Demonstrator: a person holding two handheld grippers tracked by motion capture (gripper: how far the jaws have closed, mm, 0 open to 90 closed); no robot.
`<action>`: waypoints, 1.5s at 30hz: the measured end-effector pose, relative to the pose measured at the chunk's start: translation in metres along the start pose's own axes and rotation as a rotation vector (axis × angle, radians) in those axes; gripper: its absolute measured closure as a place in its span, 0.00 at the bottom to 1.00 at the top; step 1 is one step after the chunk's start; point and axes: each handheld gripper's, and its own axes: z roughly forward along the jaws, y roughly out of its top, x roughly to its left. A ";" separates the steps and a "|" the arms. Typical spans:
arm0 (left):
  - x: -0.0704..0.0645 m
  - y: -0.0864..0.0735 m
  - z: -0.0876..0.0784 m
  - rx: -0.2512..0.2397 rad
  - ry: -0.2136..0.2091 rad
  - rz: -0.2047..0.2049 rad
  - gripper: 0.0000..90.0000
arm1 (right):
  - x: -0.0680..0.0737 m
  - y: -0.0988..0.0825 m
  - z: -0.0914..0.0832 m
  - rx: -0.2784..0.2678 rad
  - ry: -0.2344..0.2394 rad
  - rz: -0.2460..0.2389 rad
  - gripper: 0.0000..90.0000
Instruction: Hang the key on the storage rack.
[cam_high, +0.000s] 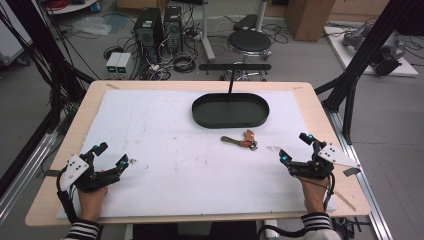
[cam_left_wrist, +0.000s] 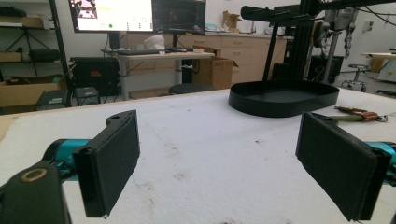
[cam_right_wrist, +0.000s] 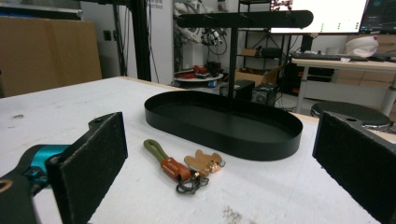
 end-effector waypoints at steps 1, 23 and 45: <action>0.000 0.000 0.000 -0.001 0.000 0.000 0.16 | 0.000 0.000 0.000 0.000 0.000 0.000 0.02; 0.000 0.000 0.000 -0.002 0.001 -0.001 0.16 | -0.006 0.066 0.062 0.242 0.214 -0.157 0.02; 0.000 0.000 0.001 0.001 0.001 -0.004 0.16 | 0.004 0.074 0.125 0.503 0.441 -0.281 0.03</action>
